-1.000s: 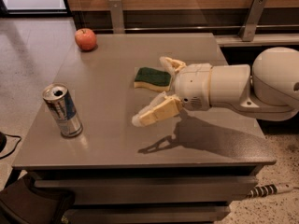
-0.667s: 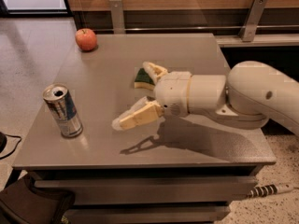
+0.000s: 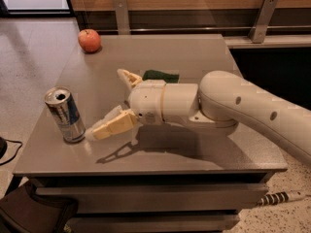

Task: Knock redbull can over

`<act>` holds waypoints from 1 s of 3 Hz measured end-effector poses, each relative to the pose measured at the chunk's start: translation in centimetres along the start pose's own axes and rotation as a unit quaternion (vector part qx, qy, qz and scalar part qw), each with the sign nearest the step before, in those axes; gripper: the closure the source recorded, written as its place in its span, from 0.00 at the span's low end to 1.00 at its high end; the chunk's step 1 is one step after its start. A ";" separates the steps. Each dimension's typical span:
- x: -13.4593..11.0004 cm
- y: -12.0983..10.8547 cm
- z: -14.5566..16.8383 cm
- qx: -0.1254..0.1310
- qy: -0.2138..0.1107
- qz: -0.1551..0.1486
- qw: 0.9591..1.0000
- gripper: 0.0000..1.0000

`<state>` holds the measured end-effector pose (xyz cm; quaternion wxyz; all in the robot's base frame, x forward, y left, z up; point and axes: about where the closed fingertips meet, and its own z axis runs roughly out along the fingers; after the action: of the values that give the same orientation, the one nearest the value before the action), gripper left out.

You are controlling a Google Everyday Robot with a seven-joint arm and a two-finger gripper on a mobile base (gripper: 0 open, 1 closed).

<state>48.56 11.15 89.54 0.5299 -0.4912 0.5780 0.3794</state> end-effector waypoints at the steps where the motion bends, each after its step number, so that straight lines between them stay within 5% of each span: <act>1: -0.1 1.7 2.8 -0.023 -0.011 -0.001 1.000 0.00; 2: -0.2 3.0 4.9 -0.042 -0.021 -0.003 0.999 0.00; 3: -0.2 3.6 6.1 -0.051 -0.029 -0.006 0.998 0.16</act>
Offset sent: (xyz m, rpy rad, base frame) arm -0.0238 0.0778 -0.0134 0.0573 -0.0020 0.1298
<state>46.50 17.88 88.47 0.5227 -0.5101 0.5393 0.4192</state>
